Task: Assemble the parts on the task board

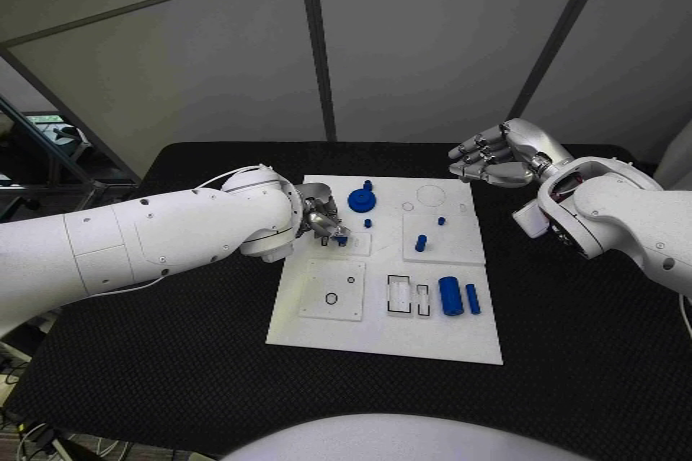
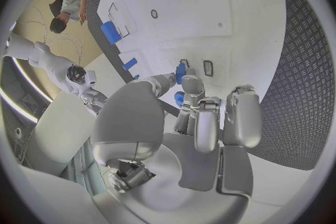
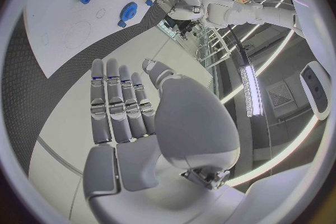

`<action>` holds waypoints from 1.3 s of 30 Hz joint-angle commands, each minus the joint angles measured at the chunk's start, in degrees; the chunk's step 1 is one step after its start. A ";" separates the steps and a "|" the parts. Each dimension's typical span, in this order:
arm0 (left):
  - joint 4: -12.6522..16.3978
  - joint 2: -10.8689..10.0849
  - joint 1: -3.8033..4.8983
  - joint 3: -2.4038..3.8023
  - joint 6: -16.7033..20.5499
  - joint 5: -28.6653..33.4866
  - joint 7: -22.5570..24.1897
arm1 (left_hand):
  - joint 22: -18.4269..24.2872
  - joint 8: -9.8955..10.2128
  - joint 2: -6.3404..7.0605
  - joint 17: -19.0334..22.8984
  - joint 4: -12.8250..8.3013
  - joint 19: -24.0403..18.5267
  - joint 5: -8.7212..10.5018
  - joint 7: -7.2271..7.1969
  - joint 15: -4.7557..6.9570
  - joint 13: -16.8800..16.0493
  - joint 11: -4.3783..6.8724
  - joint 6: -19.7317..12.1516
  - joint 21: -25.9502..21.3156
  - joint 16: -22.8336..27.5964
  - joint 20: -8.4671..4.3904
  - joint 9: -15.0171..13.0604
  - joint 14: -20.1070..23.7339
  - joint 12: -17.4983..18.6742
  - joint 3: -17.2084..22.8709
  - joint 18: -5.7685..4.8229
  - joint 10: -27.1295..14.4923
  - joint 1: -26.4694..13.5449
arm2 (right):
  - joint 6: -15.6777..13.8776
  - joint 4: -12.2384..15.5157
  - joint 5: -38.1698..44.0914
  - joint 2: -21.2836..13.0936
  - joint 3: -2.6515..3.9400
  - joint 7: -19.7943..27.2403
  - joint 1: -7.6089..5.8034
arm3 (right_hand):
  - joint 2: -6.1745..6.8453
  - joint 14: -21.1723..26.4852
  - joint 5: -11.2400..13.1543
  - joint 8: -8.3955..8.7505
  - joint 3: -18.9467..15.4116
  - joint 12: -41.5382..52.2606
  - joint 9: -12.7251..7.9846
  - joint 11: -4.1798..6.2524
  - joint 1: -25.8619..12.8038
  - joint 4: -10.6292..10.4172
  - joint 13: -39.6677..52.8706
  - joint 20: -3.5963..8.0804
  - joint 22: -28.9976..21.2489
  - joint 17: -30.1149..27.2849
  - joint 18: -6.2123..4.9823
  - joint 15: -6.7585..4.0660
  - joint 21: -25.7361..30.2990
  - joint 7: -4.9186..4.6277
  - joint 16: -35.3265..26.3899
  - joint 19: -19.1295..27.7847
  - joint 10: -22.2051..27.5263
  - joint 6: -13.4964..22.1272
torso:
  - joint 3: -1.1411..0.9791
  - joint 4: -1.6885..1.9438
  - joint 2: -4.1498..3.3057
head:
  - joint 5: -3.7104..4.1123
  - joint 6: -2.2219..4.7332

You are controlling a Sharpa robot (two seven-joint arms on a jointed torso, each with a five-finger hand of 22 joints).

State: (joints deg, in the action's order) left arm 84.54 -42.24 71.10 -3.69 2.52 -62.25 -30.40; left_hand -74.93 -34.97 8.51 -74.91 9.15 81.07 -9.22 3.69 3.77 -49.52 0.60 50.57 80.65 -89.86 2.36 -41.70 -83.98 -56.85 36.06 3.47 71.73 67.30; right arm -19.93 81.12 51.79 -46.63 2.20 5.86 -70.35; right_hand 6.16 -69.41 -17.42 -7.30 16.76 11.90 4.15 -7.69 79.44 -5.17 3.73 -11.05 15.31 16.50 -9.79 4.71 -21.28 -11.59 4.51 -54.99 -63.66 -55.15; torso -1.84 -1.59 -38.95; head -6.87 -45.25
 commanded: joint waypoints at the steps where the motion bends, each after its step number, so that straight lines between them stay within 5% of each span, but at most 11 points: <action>1: -0.32 0.21 0.05 -0.01 -2.20 -1.84 -0.51 | -0.26 -0.36 -0.17 -15.09 -9.12 0.46 -0.25 -0.41 0.40 0.06 0.37 0.00 0.22 -0.14 -0.04 -0.10 -6.02 0.29 9.45 -0.12 0.21 -0.46 | 0.46 0.17 0.18 -0.03 0.04 0.29 -0.12 | 0.21 0.00 -0.35 0.31 -0.46 -0.21 -0.06 -0.27 -0.53 -0.04 -0.07 -0.07 -0.08 -0.09 -0.54 0.38 0.42 -0.30 -0.25 -0.31 -0.03 -0.07 | 0.02 0.00 -0.02 | 0.18 -0.17; 39: -0.87 0.79 0.03 -0.16 -6.77 -2.73 -0.86 | -1.22 -0.72 0.02 -15.09 -9.38 1.01 -0.36 -0.47 0.45 -0.29 0.42 -0.15 0.79 -0.14 -0.11 -0.55 -6.02 -0.18 9.86 -0.33 0.49 -1.10 | 1.01 0.20 0.19 0.00 0.04 0.28 -0.12 | 0.15 0.01 -0.39 0.30 -0.50 -0.22 -0.04 -0.29 -0.61 -0.11 -0.07 -0.10 -0.18 -0.14 -0.55 0.41 0.56 -0.32 -0.31 -0.35 -0.01 -0.10 | 0.04 0.04 0.07 | 0.17 -0.61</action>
State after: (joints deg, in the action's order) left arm 83.60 -41.47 71.30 -3.66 -1.90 -64.63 -30.49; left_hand -74.91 -35.36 8.97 -74.91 8.60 81.69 -9.20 3.48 3.77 -49.73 0.68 50.36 81.21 -89.86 2.16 -42.26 -83.98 -56.74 36.62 3.47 71.97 66.08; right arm -19.36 81.21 51.85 -46.62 2.20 5.82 -70.35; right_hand 6.16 -69.41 -17.42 -7.30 16.63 11.90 4.16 -7.69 79.45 -5.30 3.74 -11.05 15.22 16.43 -9.80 4.71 -21.05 -11.58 4.51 -54.99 -63.66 -55.15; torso -1.81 -1.55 -38.90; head -6.66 -45.83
